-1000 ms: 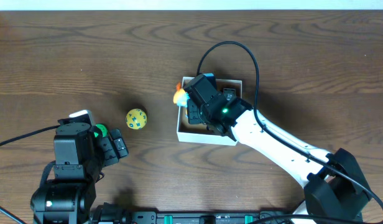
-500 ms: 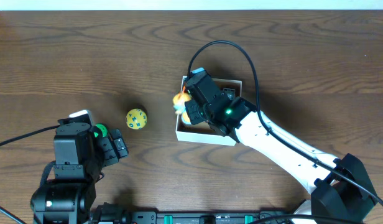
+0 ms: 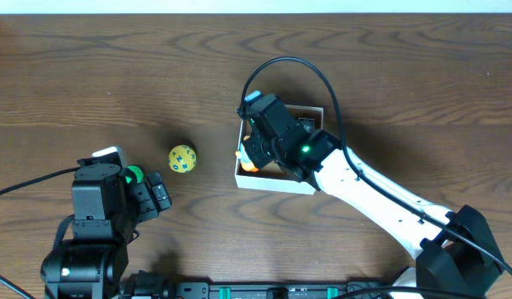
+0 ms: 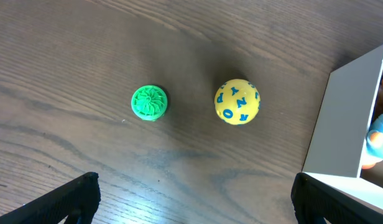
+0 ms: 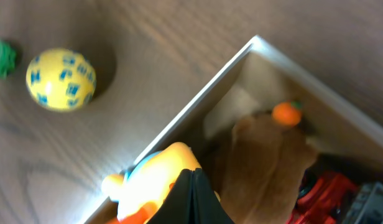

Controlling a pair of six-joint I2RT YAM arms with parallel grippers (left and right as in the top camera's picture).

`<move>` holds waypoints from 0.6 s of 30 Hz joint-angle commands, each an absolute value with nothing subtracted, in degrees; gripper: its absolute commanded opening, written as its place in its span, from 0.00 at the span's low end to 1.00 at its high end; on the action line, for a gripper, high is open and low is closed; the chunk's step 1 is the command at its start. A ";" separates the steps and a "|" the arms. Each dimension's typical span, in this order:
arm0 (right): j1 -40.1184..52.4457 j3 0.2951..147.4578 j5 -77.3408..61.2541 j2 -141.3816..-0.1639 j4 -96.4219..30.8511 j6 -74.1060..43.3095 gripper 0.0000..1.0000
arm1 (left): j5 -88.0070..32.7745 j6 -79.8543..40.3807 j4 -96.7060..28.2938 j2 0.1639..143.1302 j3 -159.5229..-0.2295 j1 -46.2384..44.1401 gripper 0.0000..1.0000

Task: Pack container
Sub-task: 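Carry the duck into the box front corner and release it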

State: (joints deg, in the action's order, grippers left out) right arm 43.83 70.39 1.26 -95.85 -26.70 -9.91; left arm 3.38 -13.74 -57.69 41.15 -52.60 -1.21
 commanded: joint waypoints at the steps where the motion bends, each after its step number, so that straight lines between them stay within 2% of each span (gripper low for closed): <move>1: 45.50 70.87 -2.00 -94.78 -28.21 -5.96 0.01 | 3.42 -14.26 -57.80 41.17 -53.69 -0.93 0.98; 8: 47.27 70.87 -4.36 -94.78 -29.36 -2.17 0.01 | 3.42 -14.26 -57.82 41.17 -53.69 -0.93 0.98; 18: 47.64 69.19 -2.79 -94.85 -33.95 -3.16 0.01 | 3.42 -14.26 -57.82 41.17 -53.69 -0.93 0.98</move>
